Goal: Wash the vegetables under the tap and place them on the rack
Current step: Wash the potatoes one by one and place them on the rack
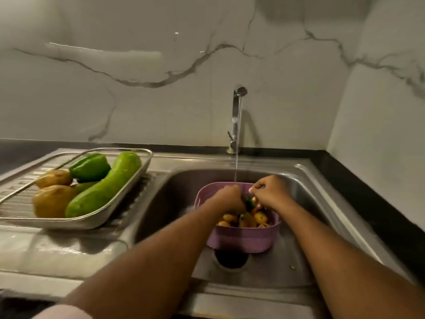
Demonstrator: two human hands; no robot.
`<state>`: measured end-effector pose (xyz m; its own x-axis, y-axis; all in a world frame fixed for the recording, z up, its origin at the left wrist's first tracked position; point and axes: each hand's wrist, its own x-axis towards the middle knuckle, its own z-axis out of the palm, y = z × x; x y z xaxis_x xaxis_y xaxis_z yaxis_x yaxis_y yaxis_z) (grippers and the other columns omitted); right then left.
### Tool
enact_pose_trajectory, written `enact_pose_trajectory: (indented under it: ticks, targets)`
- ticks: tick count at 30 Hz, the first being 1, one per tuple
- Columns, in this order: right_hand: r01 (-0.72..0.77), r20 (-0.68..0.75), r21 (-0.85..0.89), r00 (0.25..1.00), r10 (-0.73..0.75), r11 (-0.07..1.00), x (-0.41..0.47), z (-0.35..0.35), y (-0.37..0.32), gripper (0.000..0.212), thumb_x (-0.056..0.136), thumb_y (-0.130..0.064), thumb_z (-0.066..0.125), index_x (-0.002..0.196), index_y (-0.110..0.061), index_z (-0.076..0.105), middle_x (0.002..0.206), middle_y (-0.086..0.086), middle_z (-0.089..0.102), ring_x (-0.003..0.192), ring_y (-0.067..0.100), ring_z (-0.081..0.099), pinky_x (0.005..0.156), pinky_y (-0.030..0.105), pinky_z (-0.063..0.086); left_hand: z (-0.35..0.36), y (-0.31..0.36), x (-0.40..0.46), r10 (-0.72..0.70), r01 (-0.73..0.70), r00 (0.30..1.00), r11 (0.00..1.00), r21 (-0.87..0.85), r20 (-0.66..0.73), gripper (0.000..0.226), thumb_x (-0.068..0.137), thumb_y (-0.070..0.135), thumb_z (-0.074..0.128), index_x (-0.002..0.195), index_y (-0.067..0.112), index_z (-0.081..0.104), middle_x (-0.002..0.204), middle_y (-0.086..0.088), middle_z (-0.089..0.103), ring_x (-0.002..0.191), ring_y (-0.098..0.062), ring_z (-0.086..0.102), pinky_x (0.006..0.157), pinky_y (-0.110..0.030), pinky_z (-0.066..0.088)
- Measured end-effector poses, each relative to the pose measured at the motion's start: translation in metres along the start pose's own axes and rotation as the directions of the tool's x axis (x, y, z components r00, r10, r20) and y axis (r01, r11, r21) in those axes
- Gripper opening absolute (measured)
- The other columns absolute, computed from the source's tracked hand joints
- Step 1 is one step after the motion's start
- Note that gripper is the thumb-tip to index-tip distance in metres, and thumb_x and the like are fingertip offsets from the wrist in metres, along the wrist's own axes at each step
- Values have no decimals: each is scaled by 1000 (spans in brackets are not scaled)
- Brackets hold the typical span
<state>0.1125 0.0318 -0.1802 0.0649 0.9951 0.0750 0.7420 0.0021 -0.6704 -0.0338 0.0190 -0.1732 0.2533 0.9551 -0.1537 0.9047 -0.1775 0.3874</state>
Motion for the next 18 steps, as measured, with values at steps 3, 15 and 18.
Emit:
enact_pose_trajectory:
  ticks: [3,15,18]
  targets:
    - [-94,114,-124,988,108,988,4,9,2,8,93,-25,71,92,-19,76,81,3,76,74,20,74,79,42,64,29,-6,17,-125,125,992,989,-76,2,37,83,34,81,107,16,60,108,-6,66,95,-20,63,87,-35,56]
    - [-218,340,-240,894,292,946,6,31,-4,78,98,-9,60,161,-7,14,110,22,69,75,30,68,55,35,53,38,-20,27,-248,196,956,937,-288,-158,25,79,22,80,81,15,57,104,-12,70,101,-28,68,89,-39,58]
    - [-217,344,-203,897,277,955,7,29,4,39,92,-2,55,131,-1,56,79,16,65,71,32,70,49,30,48,36,-27,23,-319,240,936,888,-391,-151,32,70,20,83,94,17,61,104,-8,67,98,-25,67,83,-36,60]
